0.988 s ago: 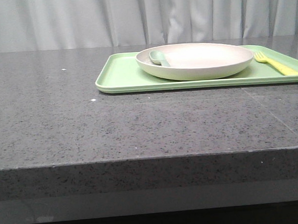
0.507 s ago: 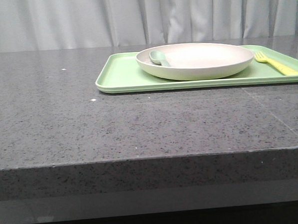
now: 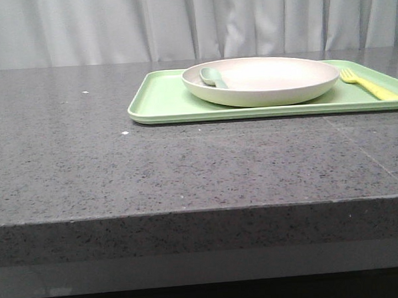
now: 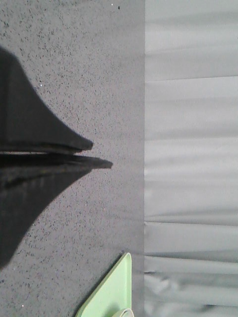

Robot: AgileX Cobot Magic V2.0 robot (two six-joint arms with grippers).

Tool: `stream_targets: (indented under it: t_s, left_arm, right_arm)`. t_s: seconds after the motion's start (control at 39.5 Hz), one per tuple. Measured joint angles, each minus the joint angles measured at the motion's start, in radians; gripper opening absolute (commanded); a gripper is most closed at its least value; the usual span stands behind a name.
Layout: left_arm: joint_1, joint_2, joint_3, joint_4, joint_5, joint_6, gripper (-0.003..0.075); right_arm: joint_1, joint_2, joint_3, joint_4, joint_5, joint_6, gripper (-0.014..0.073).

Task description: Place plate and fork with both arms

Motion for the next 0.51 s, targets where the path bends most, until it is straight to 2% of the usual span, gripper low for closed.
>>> stream_targets:
  t_s: [0.25,0.51]
  left_arm:
    - [0.0,0.0,0.0,0.0,0.0,0.0,-0.0018]
    - [0.0,0.0,0.0,0.0,0.0,0.0,-0.0018]
  right_arm:
    - [-0.058,-0.192,0.329,-0.002,-0.37,0.0,-0.0067]
    - [-0.058,-0.269,0.519,-0.002,-0.584,0.0,-0.0067]
